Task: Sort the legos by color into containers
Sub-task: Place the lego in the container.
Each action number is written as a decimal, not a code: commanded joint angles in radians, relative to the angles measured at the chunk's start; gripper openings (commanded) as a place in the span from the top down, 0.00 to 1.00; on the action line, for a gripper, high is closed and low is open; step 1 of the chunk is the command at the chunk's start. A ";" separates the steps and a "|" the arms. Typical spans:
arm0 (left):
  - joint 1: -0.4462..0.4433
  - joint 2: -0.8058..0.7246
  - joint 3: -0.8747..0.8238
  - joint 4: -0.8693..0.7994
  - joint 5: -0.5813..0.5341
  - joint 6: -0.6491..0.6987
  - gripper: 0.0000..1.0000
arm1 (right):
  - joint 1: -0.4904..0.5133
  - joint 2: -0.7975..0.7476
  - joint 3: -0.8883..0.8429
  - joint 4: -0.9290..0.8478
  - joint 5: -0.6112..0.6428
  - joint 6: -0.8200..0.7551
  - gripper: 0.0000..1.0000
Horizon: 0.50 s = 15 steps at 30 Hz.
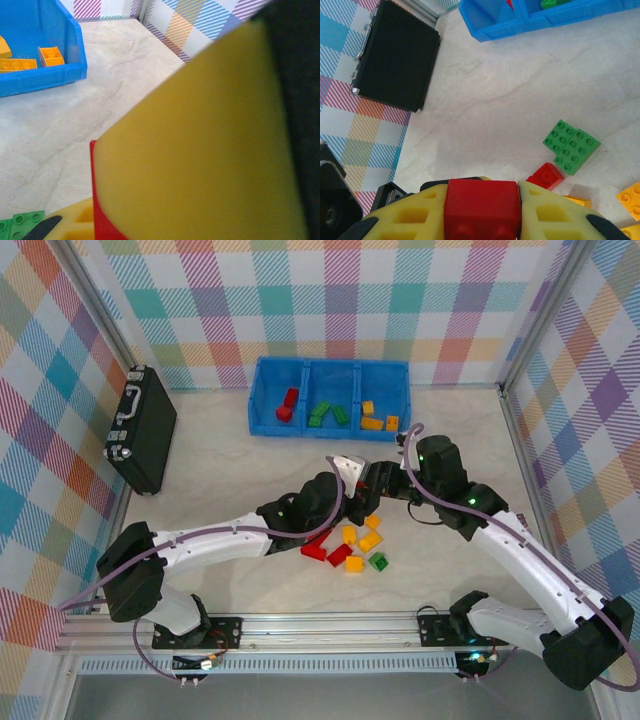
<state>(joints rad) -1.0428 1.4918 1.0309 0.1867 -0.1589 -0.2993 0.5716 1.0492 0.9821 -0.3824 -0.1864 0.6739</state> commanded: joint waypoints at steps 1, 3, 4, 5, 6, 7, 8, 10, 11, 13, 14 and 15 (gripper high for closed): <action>0.013 -0.011 0.024 -0.005 -0.011 0.028 0.88 | 0.009 0.038 0.044 -0.011 0.009 -0.034 0.74; 0.024 -0.021 0.024 -0.011 -0.022 0.028 0.90 | 0.008 0.066 0.070 -0.014 0.007 -0.055 0.71; 0.031 -0.028 0.025 -0.014 -0.029 0.028 0.91 | 0.008 0.077 0.080 -0.013 0.011 -0.063 0.66; 0.040 -0.035 0.024 -0.019 -0.035 0.029 0.91 | 0.007 0.085 0.089 -0.014 0.014 -0.070 0.60; 0.050 -0.043 0.024 -0.028 -0.044 0.032 0.92 | 0.007 0.094 0.098 -0.015 0.019 -0.080 0.55; 0.064 -0.050 0.026 -0.037 -0.053 0.036 0.92 | 0.005 0.101 0.108 -0.018 0.028 -0.089 0.47; 0.077 -0.055 0.029 -0.049 -0.061 0.045 0.92 | 0.003 0.105 0.113 -0.021 0.037 -0.096 0.39; 0.115 -0.065 0.040 -0.075 -0.077 0.069 0.93 | -0.004 0.104 0.119 -0.029 0.058 -0.111 0.28; 0.134 -0.068 0.046 -0.084 -0.078 0.080 0.93 | -0.008 0.101 0.118 -0.032 0.066 -0.117 0.24; 0.176 -0.069 0.065 -0.097 -0.077 0.111 0.93 | -0.017 0.092 0.109 -0.042 0.082 -0.123 0.21; 0.199 -0.066 0.078 -0.104 -0.076 0.134 0.93 | -0.021 0.087 0.096 -0.045 0.091 -0.124 0.19; 0.223 -0.061 0.091 -0.104 -0.074 0.152 0.93 | -0.026 0.082 0.080 -0.049 0.097 -0.120 0.18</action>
<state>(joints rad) -0.8722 1.4620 1.0645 0.0959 -0.2035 -0.2169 0.5560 1.1534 1.0725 -0.3935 -0.1215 0.5819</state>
